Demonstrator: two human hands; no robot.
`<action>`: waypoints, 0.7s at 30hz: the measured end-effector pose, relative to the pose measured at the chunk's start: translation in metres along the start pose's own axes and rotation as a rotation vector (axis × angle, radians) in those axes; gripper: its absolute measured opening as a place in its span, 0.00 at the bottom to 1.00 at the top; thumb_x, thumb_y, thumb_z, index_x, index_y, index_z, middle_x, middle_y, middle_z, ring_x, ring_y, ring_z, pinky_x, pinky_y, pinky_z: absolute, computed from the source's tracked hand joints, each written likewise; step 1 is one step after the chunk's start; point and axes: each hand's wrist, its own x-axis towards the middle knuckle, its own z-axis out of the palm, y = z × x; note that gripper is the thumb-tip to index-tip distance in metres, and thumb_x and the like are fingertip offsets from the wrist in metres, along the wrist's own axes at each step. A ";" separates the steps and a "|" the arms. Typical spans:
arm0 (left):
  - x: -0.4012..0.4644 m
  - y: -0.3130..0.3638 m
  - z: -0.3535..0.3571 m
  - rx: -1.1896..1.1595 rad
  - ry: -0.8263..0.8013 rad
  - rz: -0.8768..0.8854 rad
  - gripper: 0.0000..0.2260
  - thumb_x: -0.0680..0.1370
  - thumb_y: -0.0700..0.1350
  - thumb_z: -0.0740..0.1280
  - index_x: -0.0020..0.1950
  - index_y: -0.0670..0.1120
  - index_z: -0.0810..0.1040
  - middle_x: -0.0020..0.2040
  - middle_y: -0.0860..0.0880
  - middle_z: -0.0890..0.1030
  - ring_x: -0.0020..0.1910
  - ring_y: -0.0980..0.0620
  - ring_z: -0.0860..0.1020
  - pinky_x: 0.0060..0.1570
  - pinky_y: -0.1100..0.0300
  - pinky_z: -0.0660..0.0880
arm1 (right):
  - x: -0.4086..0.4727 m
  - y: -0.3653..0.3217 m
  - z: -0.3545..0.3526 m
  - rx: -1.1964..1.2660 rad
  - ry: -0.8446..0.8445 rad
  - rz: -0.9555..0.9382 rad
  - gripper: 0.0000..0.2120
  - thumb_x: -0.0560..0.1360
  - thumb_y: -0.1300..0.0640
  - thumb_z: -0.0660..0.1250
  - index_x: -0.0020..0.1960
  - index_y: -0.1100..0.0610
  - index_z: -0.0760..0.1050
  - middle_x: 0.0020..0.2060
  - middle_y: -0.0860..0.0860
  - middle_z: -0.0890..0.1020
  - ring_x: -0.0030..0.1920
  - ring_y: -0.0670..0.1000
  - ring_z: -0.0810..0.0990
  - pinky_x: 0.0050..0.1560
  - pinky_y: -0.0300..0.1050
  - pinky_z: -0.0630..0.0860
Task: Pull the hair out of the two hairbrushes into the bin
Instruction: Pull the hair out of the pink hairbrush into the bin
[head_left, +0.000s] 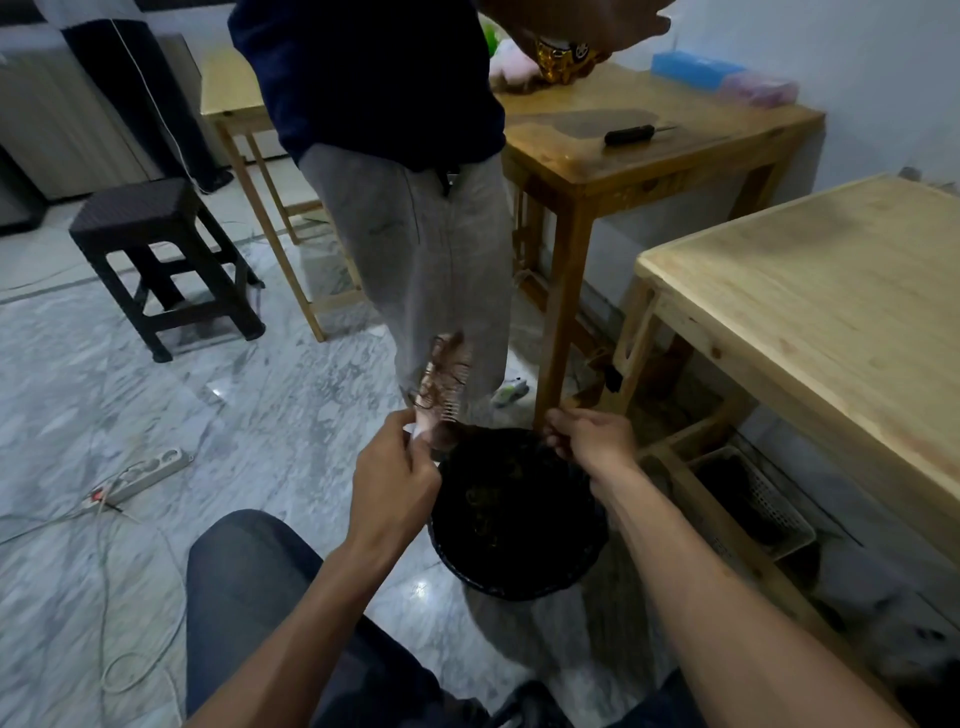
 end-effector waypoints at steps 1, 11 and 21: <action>0.001 -0.001 -0.003 -0.012 0.031 -0.011 0.12 0.83 0.43 0.61 0.65 0.46 0.75 0.38 0.59 0.76 0.36 0.59 0.77 0.38 0.56 0.76 | 0.004 0.002 -0.005 0.029 0.045 0.033 0.05 0.79 0.63 0.70 0.47 0.62 0.85 0.34 0.54 0.83 0.31 0.47 0.77 0.30 0.36 0.75; 0.005 0.003 0.003 -0.053 -0.139 0.045 0.09 0.83 0.44 0.62 0.63 0.49 0.75 0.42 0.54 0.82 0.35 0.53 0.79 0.38 0.54 0.76 | -0.017 -0.003 -0.003 -0.595 -0.401 -0.087 0.38 0.72 0.66 0.67 0.80 0.53 0.62 0.72 0.52 0.67 0.76 0.56 0.65 0.60 0.44 0.70; 0.005 -0.002 0.006 -0.038 -0.169 0.050 0.12 0.82 0.45 0.64 0.66 0.51 0.73 0.45 0.53 0.83 0.37 0.52 0.82 0.38 0.58 0.76 | -0.029 0.003 0.017 -0.091 -0.740 -0.114 0.05 0.74 0.57 0.76 0.49 0.55 0.88 0.43 0.51 0.88 0.47 0.48 0.86 0.56 0.42 0.80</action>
